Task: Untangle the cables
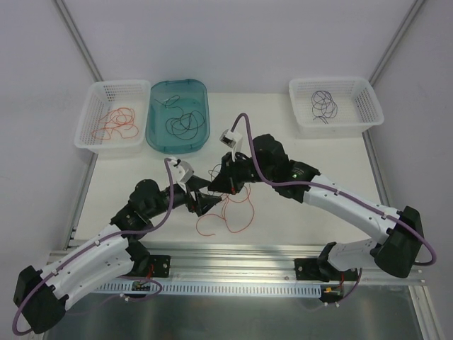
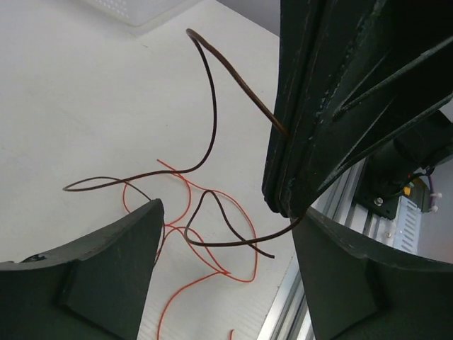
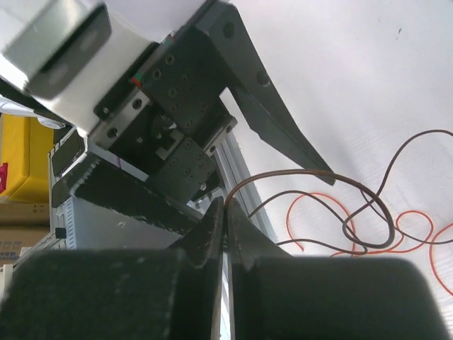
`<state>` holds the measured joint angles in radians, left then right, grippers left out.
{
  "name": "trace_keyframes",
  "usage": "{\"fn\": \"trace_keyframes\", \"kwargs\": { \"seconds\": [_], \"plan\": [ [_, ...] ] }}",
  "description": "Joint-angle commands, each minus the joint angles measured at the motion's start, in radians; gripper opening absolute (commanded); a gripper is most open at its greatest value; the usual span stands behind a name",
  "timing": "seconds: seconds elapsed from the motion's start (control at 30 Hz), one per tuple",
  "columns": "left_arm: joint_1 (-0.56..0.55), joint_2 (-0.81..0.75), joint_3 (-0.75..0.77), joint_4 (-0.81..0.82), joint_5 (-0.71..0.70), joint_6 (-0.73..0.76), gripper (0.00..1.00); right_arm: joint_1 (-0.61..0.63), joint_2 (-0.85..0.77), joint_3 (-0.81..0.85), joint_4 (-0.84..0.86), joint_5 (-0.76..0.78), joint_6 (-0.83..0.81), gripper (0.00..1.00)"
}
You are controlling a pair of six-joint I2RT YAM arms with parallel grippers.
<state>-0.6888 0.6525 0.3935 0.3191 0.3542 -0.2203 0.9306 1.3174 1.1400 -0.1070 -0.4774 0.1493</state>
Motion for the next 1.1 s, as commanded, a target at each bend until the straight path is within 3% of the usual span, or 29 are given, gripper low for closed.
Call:
{"fn": "trace_keyframes", "kwargs": {
  "seconds": [0.0,0.03,0.07,0.17,0.2,0.3,0.4,0.43,0.6,0.73,1.07],
  "plan": [
    [-0.032,0.039,0.007,0.110,0.009,0.091,0.70,-0.003,0.000,0.026,0.059,-0.032,0.029,0.01],
    [-0.038,0.044,0.007,0.113,0.006,0.104,0.67,-0.003,-0.001,0.024,0.058,-0.030,0.027,0.01],
    [-0.043,0.047,0.005,0.120,0.002,0.110,0.49,-0.004,-0.003,0.024,0.055,-0.029,0.027,0.01],
    [-0.046,0.035,0.005,0.121,-0.021,0.119,0.17,-0.009,-0.007,0.020,0.044,-0.015,0.018,0.01],
    [-0.046,0.027,0.007,0.120,-0.030,0.119,0.00,-0.009,-0.009,0.017,0.040,-0.007,0.015,0.01],
    [-0.046,-0.001,0.018,0.097,-0.076,0.119,0.00,-0.016,-0.026,-0.005,0.030,0.020,0.007,0.05],
    [-0.048,-0.013,0.062,0.008,-0.150,0.121,0.00,-0.018,-0.058,-0.029,0.013,0.057,-0.020,0.32],
    [-0.046,-0.011,0.079,-0.020,-0.174,0.121,0.00,-0.018,-0.070,-0.037,0.007,0.075,-0.030,0.46],
    [-0.046,0.036,0.244,-0.172,-0.302,0.173,0.00,-0.018,-0.202,-0.094,-0.072,0.183,-0.143,0.74],
    [-0.044,0.096,0.424,-0.277,-0.354,0.211,0.00,-0.018,-0.322,-0.153,-0.128,0.256,-0.238,0.86],
    [0.011,0.312,0.833,-0.373,-0.525,0.415,0.00,-0.019,-0.491,-0.311,-0.189,0.431,-0.260,0.99]
  ]
}}
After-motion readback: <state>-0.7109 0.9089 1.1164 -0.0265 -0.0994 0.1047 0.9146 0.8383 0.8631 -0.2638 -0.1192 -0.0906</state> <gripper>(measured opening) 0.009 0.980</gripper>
